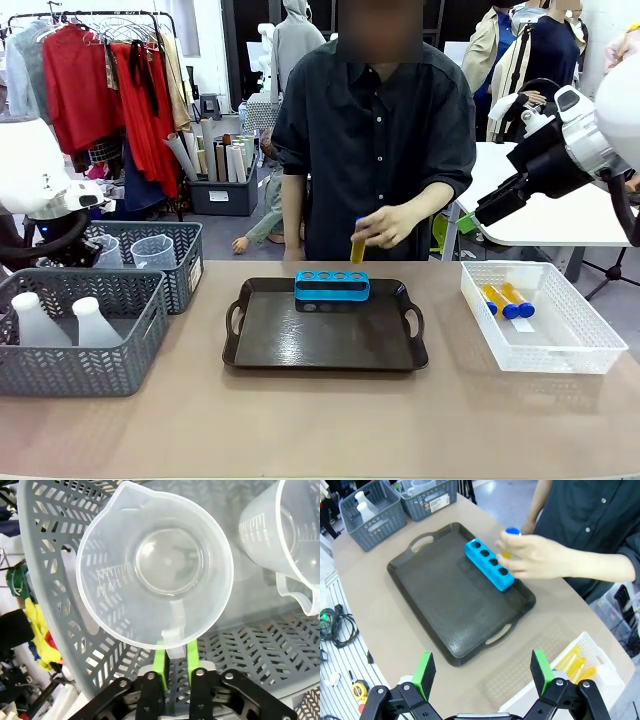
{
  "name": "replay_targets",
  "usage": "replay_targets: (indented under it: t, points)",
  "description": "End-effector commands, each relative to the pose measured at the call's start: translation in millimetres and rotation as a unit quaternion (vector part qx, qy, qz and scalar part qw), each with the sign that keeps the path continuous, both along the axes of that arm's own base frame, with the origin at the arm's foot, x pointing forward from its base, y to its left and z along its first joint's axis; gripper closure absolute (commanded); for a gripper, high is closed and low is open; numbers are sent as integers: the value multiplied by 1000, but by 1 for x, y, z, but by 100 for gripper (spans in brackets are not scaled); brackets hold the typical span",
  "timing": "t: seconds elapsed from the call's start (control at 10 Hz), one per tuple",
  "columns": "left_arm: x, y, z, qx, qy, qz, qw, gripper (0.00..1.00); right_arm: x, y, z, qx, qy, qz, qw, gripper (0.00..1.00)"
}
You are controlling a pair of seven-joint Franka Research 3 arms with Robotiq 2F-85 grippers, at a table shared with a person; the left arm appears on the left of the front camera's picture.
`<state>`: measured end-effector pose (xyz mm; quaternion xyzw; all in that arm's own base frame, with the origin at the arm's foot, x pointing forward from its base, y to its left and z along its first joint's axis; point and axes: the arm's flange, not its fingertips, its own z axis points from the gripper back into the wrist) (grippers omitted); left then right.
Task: Prepare the laboratory tools.
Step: Pick up one Large Measuring Cup and place it on the Handle tray.
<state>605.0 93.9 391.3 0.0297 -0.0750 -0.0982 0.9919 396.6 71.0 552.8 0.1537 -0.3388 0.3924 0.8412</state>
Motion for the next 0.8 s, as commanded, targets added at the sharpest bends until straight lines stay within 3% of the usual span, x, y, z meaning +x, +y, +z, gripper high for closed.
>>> replay_targets:
  t: [0.0, 0.4, 0.7]
  points:
    - [-6, 2, 9, -9, 5, -14, 1000, 100, 1, 0, 1, 12, 1, 5, 1000, 0]
    - [-17, 1, 40, -20, -11, -27, 999, 100, 1, 0, 1, 12, 1, 5, 1000, 0]
    - [-34, -15, 105, -30, -41, -62, 997, 100, 1, 0, 1, 12, 1, 5, 1000, 0]
